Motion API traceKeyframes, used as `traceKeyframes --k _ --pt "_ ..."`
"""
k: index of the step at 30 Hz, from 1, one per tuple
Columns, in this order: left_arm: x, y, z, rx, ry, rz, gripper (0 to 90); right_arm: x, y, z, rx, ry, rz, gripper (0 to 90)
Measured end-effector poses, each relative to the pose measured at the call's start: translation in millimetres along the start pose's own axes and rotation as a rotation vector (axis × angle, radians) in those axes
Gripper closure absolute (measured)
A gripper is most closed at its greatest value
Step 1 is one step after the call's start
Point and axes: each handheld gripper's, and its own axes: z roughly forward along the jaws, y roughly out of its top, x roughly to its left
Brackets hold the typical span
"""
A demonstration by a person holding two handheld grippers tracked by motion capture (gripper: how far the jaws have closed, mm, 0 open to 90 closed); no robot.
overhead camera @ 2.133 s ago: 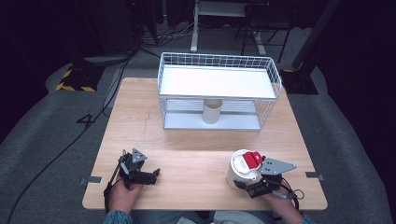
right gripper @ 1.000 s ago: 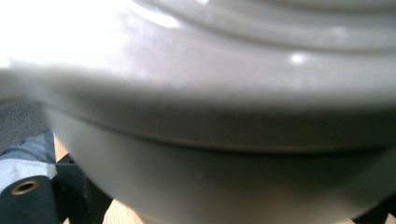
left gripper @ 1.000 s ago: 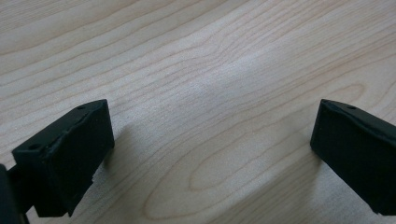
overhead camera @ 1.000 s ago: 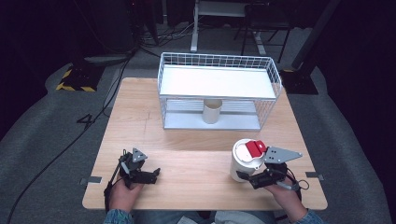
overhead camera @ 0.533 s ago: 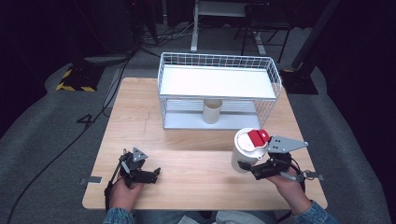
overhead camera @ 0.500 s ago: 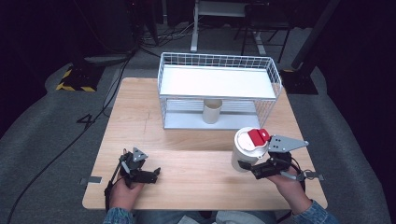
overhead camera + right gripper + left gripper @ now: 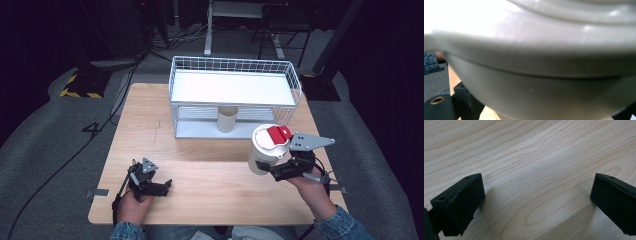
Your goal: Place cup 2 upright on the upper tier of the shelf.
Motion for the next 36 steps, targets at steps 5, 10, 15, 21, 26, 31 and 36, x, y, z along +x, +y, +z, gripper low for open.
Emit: traceKeyframes --k 5,10,15,21,26,31,36 --pt "0.0 0.0 0.0 0.000 0.000 0.000 0.0 -5.1 13.5 -0.2 -0.004 -0.010 0.004 10.4" --pt "0.0 0.0 0.0 0.000 0.000 0.000 0.0 -9.6 24.1 -0.7 -0.012 -0.021 0.003 10.4" --pt "0.0 0.0 0.0 0.000 0.000 0.000 0.0 -13.9 35.5 -1.1 -0.018 -0.028 0.006 10.4" --pt "0.1 0.4 0.2 0.000 0.004 -0.002 0.1 -19.8 51.1 0.0 -0.019 -0.039 -0.002 10.4" --pt "0.2 0.4 0.1 0.002 0.004 0.002 0.1 -25.9 64.8 2.3 -0.021 -0.045 0.000 10.4" --pt "-0.7 0.1 -0.1 0.002 0.007 -0.006 0.1 -32.3 79.1 7.6 -0.022 -0.043 0.005 10.4" --pt "-1.4 -0.1 0.1 -0.002 0.010 -0.013 0.1 -39.3 92.9 12.8 -0.024 -0.048 0.006 10.4"
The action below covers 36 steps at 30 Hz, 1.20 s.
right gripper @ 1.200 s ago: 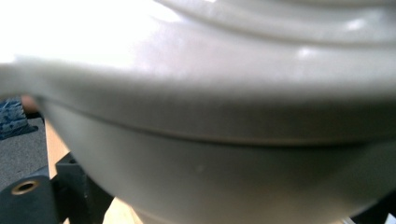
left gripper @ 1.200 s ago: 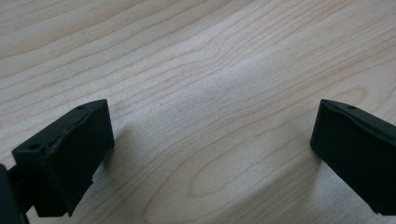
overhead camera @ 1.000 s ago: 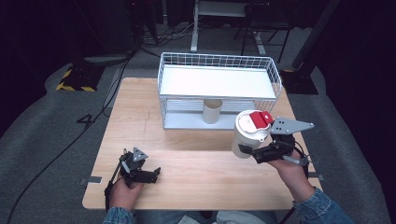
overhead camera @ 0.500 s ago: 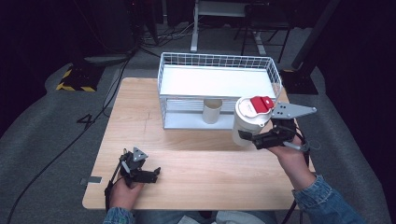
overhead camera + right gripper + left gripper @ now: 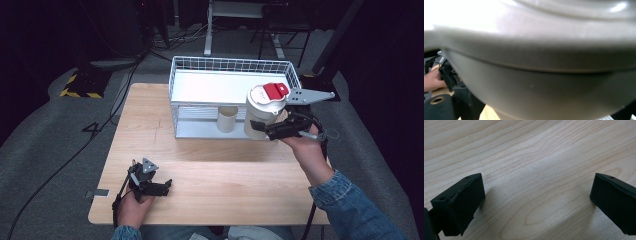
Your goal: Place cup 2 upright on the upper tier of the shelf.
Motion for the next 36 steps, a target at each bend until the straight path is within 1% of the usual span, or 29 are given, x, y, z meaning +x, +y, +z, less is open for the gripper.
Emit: traceKeyframes --k 7,11,20,24,27,29,30,32,36 --pt "0.0 0.0 0.0 0.000 0.000 0.000 0.2 -10.7 13.5 9.8 -0.002 -0.006 0.017 10.3" --pt "0.0 0.1 -0.1 0.001 0.000 0.000 0.2 -16.0 21.3 16.2 0.004 -0.017 0.016 10.4" --pt "-0.4 0.7 0.2 0.002 0.005 -0.003 0.2 -29.0 38.1 30.3 0.006 -0.044 0.035 10.4" --pt "-0.3 0.9 0.4 0.003 0.006 -0.003 0.2 -34.3 43.5 36.7 0.006 -0.049 0.052 10.4" --pt "-0.3 1.1 0.5 0.003 0.009 -0.003 0.2 -38.6 48.6 40.4 -0.005 -0.063 0.059 10.3" --pt "-0.7 1.1 0.6 0.003 0.007 -0.008 0.2 -42.0 51.8 42.9 -0.006 -0.072 0.064 10.3" --pt "-0.3 1.4 0.6 0.005 0.008 -0.002 0.2 -43.1 52.9 43.7 -0.005 -0.075 0.067 10.3" --pt "-0.6 1.5 1.0 0.002 0.007 -0.008 0.2 -46.3 56.1 46.0 -0.009 -0.087 0.073 10.3" --pt "-0.3 2.1 1.4 0.003 0.008 -0.006 0.2 -52.8 61.6 50.6 -0.013 -0.105 0.082 10.3"
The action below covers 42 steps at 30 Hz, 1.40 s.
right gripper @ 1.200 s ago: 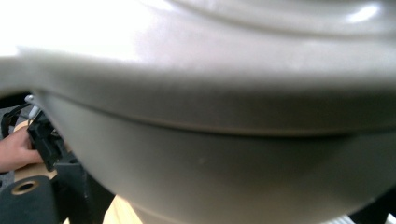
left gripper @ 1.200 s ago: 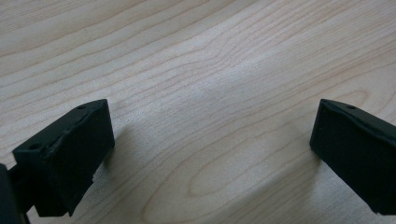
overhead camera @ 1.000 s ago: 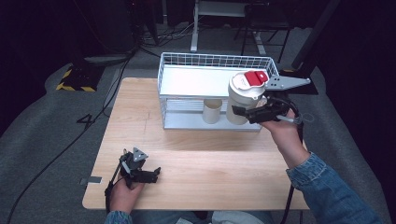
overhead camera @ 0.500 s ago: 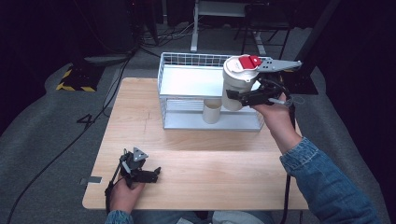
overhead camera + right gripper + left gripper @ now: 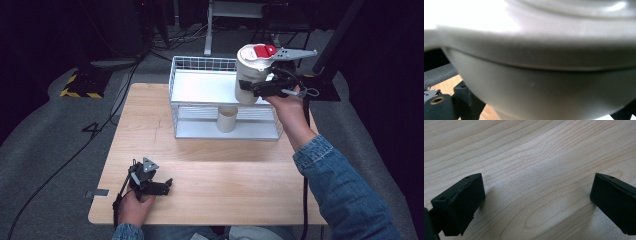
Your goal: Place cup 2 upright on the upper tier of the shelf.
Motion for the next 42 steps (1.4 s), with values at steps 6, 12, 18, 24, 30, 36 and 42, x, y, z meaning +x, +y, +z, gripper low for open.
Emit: traceKeyframes --k 6,12,18,24,30,36,42 --pt "-0.2 0.5 0.4 -0.001 0.005 -0.005 0.2 -8.4 4.1 8.5 -0.011 -0.029 0.005 10.3" --pt "-0.1 0.7 0.6 -0.001 0.006 -0.007 0.3 -18.7 6.3 20.5 -0.006 -0.064 0.037 10.3" --pt "-0.2 0.8 0.8 -0.002 0.006 -0.009 0.3 -23.1 7.2 34.2 -0.018 -0.094 0.042 10.2" --pt "-0.2 0.9 0.8 -0.002 0.006 -0.010 0.3 -28.3 3.0 46.8 -0.010 -0.125 0.071 10.2" --pt "-0.2 0.8 0.8 -0.002 0.006 -0.010 0.3 -32.5 -1.6 58.6 -0.007 -0.144 0.085 10.2" --pt "-0.3 0.8 0.9 -0.002 0.006 -0.010 0.3 -31.5 -4.8 68.5 -0.005 -0.147 0.094 10.2" --pt "-0.2 0.8 0.9 -0.003 0.006 -0.010 0.3 -30.8 -7.6 75.1 -0.001 -0.149 0.099 10.2"
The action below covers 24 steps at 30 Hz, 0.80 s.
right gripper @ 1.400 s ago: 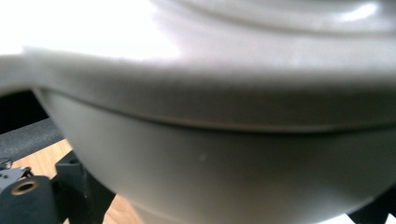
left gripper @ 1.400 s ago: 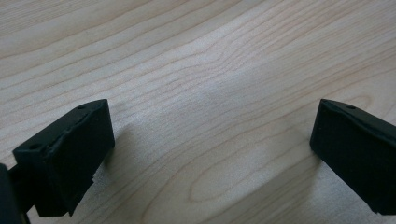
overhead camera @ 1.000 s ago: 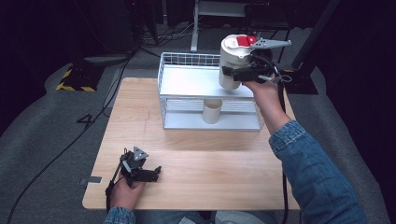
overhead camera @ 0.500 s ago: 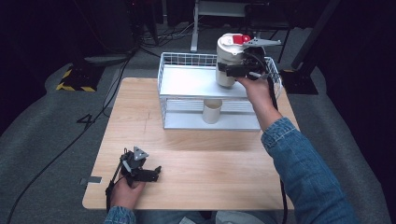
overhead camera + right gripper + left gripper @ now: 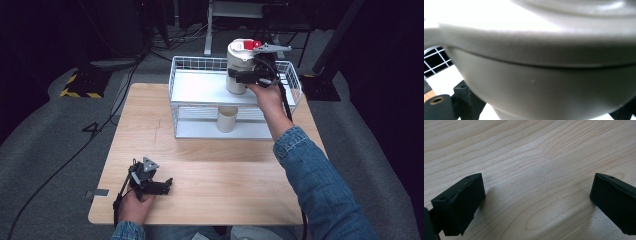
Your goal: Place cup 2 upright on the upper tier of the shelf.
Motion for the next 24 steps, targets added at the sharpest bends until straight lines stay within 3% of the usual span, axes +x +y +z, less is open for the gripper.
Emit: traceKeyframes --k 24 --pt "0.0 0.0 0.0 0.000 0.000 0.000 0.3 4.4 -5.0 1.0 -0.014 -0.017 -0.020 10.0"
